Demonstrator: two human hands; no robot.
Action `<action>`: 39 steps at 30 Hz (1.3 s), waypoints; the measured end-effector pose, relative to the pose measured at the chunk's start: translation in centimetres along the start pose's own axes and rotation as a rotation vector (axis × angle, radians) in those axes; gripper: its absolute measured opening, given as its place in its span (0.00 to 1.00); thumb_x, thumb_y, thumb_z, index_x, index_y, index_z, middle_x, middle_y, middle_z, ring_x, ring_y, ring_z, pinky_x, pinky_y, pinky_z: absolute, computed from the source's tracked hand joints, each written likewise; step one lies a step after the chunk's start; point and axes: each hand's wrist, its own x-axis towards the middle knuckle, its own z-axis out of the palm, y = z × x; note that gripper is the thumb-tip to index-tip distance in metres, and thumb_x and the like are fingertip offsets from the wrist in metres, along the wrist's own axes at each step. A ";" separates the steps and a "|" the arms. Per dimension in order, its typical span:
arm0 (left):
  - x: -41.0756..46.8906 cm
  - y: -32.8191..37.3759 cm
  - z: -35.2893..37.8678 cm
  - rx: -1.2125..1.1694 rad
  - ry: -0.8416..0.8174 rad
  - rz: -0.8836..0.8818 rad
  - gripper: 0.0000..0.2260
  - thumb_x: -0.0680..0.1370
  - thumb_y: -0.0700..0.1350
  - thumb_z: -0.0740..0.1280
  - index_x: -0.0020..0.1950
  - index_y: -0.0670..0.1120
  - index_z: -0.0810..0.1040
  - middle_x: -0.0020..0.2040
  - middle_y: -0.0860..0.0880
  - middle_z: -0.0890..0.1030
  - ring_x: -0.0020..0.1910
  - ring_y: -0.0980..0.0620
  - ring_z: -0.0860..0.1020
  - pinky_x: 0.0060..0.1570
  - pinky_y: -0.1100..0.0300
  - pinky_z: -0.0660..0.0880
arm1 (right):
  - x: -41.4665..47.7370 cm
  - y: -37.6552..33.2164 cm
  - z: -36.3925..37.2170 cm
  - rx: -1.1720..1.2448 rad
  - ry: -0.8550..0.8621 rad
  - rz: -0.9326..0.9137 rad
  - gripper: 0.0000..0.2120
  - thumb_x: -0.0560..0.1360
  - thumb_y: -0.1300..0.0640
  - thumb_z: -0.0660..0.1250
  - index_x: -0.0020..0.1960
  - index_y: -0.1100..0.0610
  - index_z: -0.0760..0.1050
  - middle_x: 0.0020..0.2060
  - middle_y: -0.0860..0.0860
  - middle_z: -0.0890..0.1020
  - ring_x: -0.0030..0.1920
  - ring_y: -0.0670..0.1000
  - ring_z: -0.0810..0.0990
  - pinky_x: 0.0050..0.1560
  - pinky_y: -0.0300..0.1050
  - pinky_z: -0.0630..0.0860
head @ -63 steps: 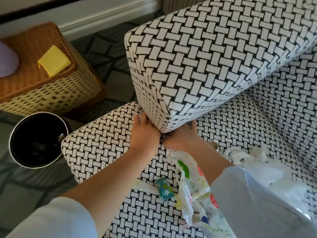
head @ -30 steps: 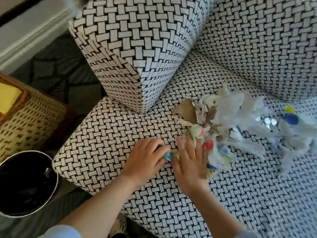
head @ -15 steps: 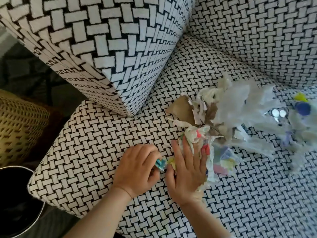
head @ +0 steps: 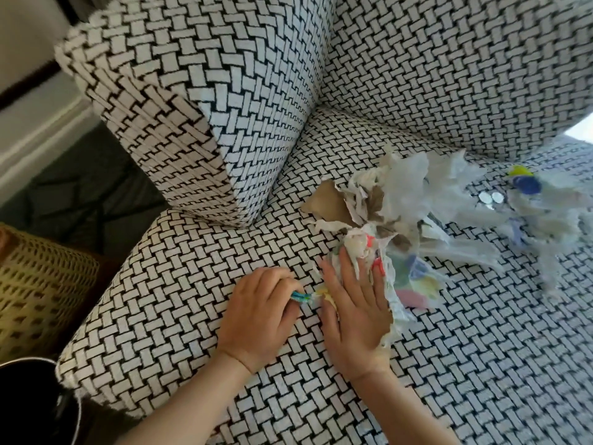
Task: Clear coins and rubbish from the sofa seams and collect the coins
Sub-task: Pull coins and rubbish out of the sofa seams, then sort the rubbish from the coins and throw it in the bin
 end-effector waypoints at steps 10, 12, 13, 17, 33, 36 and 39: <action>-0.7 0.4 -0.1 -0.018 0.069 -0.037 0.18 0.82 0.60 0.49 0.52 0.55 0.76 0.44 0.60 0.77 0.39 0.61 0.74 0.38 0.60 0.72 | -1.0 -0.8 -1.3 0.148 0.201 -0.029 0.19 0.83 0.51 0.52 0.60 0.55 0.80 0.59 0.45 0.79 0.63 0.48 0.74 0.65 0.49 0.72; -1.1 0.5 -0.4 -0.029 0.092 0.005 0.19 0.82 0.61 0.49 0.54 0.55 0.76 0.45 0.60 0.78 0.36 0.62 0.74 0.34 0.64 0.71 | -1.4 -1.4 -1.7 0.103 0.230 -0.056 0.18 0.82 0.51 0.53 0.53 0.55 0.80 0.51 0.45 0.80 0.56 0.48 0.76 0.54 0.46 0.76; -1.4 0.7 -0.7 -0.032 0.101 0.030 0.19 0.82 0.61 0.49 0.55 0.55 0.77 0.46 0.60 0.79 0.34 0.63 0.73 0.32 0.66 0.69 | -1.6 -1.8 -2.0 0.083 0.236 -0.069 0.17 0.82 0.51 0.53 0.50 0.56 0.79 0.47 0.46 0.80 0.53 0.48 0.76 0.50 0.45 0.77; -2.6 1.9 -1.9 -0.118 0.077 0.036 0.20 0.81 0.63 0.48 0.66 0.59 0.71 0.50 0.61 0.81 0.33 0.65 0.75 0.28 0.74 0.63 | -1.6 -3.1 -2.4 0.160 0.195 0.007 0.13 0.82 0.54 0.59 0.39 0.53 0.73 0.33 0.45 0.76 0.33 0.46 0.73 0.32 0.41 0.70; -8.3 -2.1 -13.9 -1.015 0.349 -0.629 0.14 0.84 0.51 0.56 0.58 0.47 0.79 0.45 0.44 0.83 0.36 0.46 0.81 0.28 0.59 0.74 | 6.0 -25.1 -2.2 1.858 -0.146 0.621 0.15 0.74 0.50 0.59 0.30 0.52 0.67 0.27 0.47 0.66 0.27 0.47 0.66 0.30 0.41 0.64; -11.7 -5.4 -16.0 -0.932 0.484 -0.712 0.13 0.83 0.50 0.57 0.56 0.45 0.77 0.40 0.45 0.79 0.29 0.54 0.77 0.25 0.61 0.71 | 5.5 -30.2 0.5 1.799 -0.296 0.586 0.10 0.69 0.51 0.60 0.31 0.52 0.66 0.29 0.49 0.64 0.31 0.49 0.64 0.33 0.43 0.62; -15.0 -8.4 -17.2 -0.799 0.619 -0.830 0.05 0.81 0.47 0.64 0.53 0.49 0.78 0.47 0.46 0.80 0.40 0.49 0.76 0.37 0.57 0.70 | 4.0 -34.1 2.9 1.616 -0.426 0.443 0.06 0.62 0.52 0.60 0.29 0.54 0.69 0.31 0.55 0.66 0.35 0.55 0.66 0.37 0.48 0.64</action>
